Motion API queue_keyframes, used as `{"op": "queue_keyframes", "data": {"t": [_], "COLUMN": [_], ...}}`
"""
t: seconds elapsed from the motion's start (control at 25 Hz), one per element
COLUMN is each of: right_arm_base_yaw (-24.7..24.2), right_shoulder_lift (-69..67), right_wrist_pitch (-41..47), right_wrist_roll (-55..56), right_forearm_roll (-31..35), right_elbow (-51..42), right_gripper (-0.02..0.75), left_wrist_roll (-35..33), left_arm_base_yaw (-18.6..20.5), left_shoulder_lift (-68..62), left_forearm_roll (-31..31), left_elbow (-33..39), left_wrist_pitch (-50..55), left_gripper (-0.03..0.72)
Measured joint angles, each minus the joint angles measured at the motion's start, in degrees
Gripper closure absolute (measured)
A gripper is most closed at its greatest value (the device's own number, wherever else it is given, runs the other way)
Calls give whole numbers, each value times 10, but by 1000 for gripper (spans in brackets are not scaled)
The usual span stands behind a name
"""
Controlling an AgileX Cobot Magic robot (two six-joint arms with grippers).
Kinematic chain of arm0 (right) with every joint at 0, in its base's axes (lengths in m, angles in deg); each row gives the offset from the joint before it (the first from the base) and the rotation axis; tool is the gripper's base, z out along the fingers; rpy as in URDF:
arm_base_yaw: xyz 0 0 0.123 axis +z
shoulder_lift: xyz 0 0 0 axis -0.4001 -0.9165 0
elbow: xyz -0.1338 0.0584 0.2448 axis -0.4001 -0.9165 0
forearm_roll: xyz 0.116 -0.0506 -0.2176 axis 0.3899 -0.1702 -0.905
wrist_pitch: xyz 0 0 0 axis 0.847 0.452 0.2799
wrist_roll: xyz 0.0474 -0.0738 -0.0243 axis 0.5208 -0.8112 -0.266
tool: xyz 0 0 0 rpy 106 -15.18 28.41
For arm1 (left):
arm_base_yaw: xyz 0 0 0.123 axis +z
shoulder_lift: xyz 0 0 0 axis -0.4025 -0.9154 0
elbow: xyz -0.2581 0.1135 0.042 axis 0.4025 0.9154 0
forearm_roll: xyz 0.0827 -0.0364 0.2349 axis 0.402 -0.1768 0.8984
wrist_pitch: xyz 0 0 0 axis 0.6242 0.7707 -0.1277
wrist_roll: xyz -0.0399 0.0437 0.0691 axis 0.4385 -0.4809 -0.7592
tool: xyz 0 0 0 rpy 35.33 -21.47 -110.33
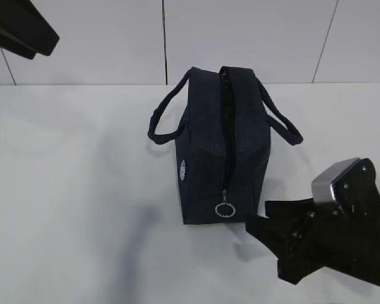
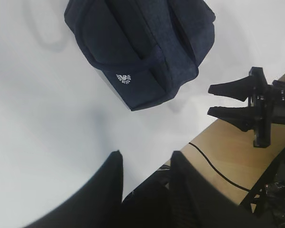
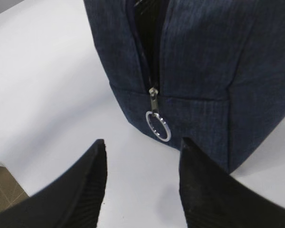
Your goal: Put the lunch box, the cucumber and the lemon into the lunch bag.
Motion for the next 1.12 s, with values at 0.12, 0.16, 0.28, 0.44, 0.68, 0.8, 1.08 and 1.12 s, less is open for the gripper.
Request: {"op": "queue_keyframes", "data": {"t": [0.12,0.16,0.28,0.44,0.68,0.8,1.08,1.12], "right_arm_base_yaw": [0,0,0,0,0,0,0,0], "right_shoulder_lift": [-49,-60,-90,-119,-150,-153,-162,-167], "right_wrist_pitch": [-46,-60,-92,-114,-123,-125,-125,-125], "right_wrist_roll": [-22,-29,-35,-44,-51,-53,-54,-54], "right_forearm_roll": [7,14,40,50,52,52,49,45], "right_elbow": [0,1,2,8,25,35,53,53], "right_gripper": [367,367,367,367,367,367,367,367], "left_wrist_roll": [0,0,0,0,0,0,0,0], "left_arm_base_yaw": [0,0,0,0,0,0,0,0], "left_shoulder_lift": [0,0,0,0,0,0,0,0], "left_forearm_roll": [0,0,0,0,0,0,0,0], "left_elbow": [0,0,0,0,0,0,0,0], "left_wrist_pitch": [0,0,0,0,0,0,0,0], "left_gripper": [450,450,450,452,452,452,452,452]}}
